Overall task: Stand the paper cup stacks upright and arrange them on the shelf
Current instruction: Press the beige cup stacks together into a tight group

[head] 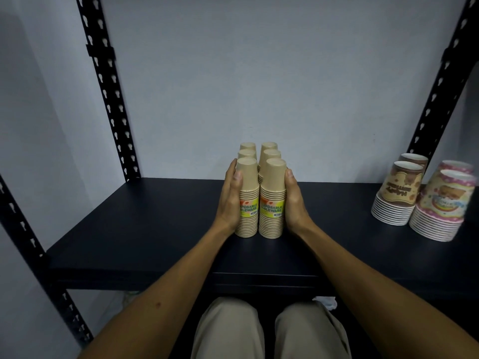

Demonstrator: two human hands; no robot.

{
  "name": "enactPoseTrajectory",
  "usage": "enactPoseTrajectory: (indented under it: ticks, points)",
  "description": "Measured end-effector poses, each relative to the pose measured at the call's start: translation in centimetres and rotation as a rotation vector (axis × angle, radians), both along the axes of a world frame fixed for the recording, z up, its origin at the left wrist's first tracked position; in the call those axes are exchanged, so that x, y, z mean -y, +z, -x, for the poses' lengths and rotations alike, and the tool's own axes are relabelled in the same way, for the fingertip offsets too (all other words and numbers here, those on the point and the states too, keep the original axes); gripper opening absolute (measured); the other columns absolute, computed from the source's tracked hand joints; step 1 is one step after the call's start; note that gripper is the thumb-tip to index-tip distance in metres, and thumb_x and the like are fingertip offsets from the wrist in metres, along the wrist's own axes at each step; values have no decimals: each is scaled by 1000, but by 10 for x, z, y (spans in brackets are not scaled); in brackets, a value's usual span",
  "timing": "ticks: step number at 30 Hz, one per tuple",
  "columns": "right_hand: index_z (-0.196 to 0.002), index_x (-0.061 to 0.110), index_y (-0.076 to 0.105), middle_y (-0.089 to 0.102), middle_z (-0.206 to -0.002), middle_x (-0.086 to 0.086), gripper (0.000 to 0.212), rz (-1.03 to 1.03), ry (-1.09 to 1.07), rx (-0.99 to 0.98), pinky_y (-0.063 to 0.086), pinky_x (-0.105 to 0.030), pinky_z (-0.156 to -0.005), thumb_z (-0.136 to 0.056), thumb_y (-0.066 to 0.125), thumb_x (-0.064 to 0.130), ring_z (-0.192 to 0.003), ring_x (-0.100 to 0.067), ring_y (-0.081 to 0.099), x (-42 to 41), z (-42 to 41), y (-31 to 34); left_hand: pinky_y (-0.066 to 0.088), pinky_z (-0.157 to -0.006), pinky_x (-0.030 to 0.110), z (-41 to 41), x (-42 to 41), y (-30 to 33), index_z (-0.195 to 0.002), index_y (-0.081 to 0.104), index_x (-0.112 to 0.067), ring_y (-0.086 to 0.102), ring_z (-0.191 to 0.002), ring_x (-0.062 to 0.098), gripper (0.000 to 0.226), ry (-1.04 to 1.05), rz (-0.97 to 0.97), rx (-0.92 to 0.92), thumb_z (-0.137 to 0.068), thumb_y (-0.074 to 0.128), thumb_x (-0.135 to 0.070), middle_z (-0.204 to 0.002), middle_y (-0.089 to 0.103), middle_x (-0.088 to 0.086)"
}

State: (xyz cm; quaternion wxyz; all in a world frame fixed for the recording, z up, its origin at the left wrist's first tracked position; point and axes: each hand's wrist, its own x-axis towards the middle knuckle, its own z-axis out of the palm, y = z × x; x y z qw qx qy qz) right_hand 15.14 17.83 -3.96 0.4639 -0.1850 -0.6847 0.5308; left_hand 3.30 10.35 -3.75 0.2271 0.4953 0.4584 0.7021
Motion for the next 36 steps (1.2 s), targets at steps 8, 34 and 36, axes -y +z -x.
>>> enactPoseTrajectory:
  ticks: [8, 34, 36]
  points:
    - [-146, 31, 38, 43, -150, -1, 73, 49, -116, 15, 30, -55, -114, -89, 29, 76, -139, -21, 39, -7, -3, -3, 41, -108, 41, 8, -1, -2, -146, 31, -36, 47, -133, 13, 80, 103, 38, 106, -78, 36, -77, -148, 44, 0]
    - [-152, 30, 25, 32, -156, -2, 75, 196, -99, 206, 35, -51, -112, -90, 25, 72, -138, -22, 39, -9, -29, -5, 34, -114, 48, 32, 5, -7, -149, 35, -21, 45, -135, 20, 68, 20, 370, 231, -96, 31, -62, -148, 46, 4]
    - [-151, 23, 28, 37, -152, -4, 63, 159, -118, 232, 38, -48, -110, -98, 26, 59, -134, -22, 44, -8, -41, -13, 36, -113, 48, 36, 16, -15, -147, 38, -18, 45, -134, 23, 62, 65, 364, 245, -97, 40, -54, -148, 46, 5]
